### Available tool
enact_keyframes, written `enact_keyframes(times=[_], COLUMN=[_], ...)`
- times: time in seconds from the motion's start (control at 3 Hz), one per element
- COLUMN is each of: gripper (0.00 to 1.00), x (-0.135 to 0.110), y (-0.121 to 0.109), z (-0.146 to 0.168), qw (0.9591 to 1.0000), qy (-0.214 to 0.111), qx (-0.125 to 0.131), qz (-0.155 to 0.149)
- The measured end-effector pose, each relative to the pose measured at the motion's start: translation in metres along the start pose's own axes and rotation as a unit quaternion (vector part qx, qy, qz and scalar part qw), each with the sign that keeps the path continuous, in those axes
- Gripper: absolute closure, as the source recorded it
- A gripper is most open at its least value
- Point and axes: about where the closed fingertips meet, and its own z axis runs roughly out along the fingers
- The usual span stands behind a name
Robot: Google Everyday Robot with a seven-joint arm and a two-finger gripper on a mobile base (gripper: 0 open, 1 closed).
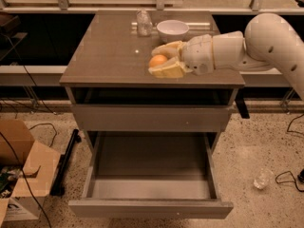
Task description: Pick orange from middle drawer and place on counter
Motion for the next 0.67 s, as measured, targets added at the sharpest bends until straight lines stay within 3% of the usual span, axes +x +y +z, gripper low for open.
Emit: enact_keyframes(times=[0.33, 0.67], gripper=[1.00, 1.00], x=[0.036, 0.048], y=[-0.064, -0.098], z=[0.030, 0.047], qw=[0.9979, 0.9954], qy=[-0.005, -0.008], qx=[0.047, 0.073], qz=[0.044, 0.061])
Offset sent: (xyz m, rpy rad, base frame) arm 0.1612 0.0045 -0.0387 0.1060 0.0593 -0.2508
